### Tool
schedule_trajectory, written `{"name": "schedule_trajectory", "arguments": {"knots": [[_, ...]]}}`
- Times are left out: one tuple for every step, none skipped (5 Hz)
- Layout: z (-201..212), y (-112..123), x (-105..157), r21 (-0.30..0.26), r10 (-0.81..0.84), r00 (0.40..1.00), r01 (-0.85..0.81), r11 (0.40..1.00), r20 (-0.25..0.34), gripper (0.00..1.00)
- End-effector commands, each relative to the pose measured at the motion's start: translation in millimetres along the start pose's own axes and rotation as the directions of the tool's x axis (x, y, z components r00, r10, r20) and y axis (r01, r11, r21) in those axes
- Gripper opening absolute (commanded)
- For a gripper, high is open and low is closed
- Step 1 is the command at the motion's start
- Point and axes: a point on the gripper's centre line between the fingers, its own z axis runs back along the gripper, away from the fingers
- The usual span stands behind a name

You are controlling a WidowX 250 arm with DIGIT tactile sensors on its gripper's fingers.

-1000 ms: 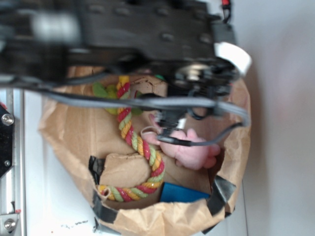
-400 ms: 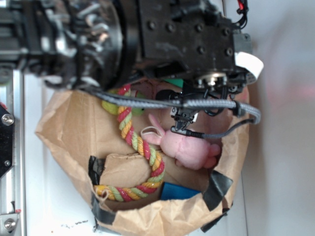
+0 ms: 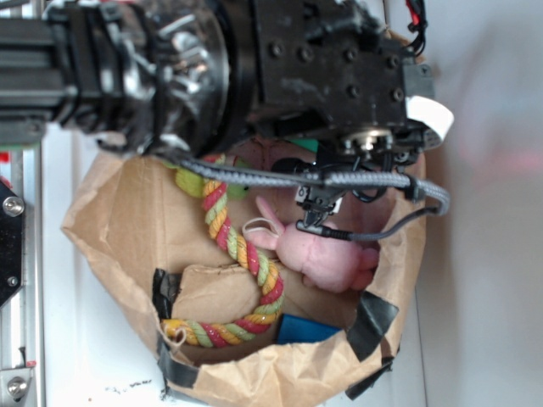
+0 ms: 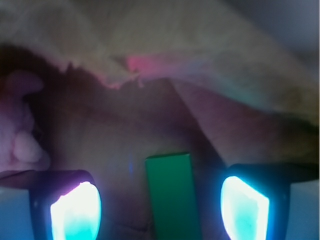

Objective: Grab the green block.

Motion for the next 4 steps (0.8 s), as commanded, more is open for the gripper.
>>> {"name": "schedule_trajectory", "arguments": {"knots": [[27.6, 5.6, -14.3, 0.006, -0.025, 0.999, 0.025, 1.000, 0.047, 1.00], [20.4, 5.9, -16.4, 0.024, -0.020, 0.999, 0.019, 1.000, 0.040, 1.00], [10.7, 6.6, -14.8, 0.052, -0.012, 0.999, 0.010, 0.999, 0.030, 1.00], [0.8, 8.4, -12.1, 0.069, -0.003, 1.000, 0.003, 0.998, 0.012, 1.00]]}}
